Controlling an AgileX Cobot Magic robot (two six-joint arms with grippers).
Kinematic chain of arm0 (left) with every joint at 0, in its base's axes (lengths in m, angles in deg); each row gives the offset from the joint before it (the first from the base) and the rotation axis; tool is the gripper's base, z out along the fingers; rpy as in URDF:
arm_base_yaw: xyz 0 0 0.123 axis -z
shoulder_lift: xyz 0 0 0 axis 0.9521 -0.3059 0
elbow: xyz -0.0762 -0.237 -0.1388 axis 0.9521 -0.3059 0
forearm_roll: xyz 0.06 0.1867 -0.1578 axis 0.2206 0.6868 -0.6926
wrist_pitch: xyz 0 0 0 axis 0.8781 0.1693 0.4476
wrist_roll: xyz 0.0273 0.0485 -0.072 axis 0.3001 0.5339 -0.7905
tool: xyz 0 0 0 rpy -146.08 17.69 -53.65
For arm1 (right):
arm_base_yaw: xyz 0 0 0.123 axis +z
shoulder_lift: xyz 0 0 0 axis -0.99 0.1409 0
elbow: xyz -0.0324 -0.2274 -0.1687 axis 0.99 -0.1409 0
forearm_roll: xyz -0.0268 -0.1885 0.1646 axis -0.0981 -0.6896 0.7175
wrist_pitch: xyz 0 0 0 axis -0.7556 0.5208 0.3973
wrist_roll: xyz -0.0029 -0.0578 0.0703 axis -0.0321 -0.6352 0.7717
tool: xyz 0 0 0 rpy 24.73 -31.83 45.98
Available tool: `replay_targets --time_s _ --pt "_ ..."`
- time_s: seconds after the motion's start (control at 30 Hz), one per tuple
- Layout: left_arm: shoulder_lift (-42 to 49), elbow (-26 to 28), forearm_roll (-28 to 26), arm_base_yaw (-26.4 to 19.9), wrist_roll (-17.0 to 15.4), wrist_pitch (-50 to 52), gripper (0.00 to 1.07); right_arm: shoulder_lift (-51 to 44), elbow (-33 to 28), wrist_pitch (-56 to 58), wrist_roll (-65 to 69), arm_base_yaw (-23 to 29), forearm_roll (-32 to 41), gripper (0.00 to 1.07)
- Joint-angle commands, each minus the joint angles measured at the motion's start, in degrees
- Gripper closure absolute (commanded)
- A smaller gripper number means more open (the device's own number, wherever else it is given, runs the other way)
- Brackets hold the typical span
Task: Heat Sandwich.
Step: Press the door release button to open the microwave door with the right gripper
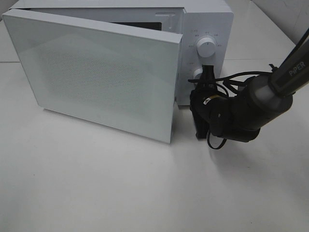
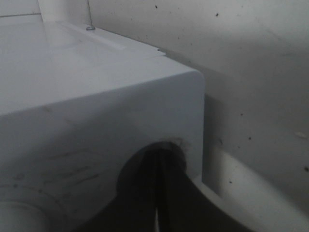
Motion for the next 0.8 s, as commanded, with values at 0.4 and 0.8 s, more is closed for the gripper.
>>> replay_targets --time_s 0.4,0.8 --pt "0.5 -0.1 0.0 -0.2 0.0 0.6 0.09 -0.5 5.3 -14.3 -1.2 -2.4 -3.4 1.07" --pt "0.5 -0.1 0.0 -0.2 0.0 0.6 0.09 -0.6 5.3 -11.3 -1.1 -2.4 -3.5 1.07"
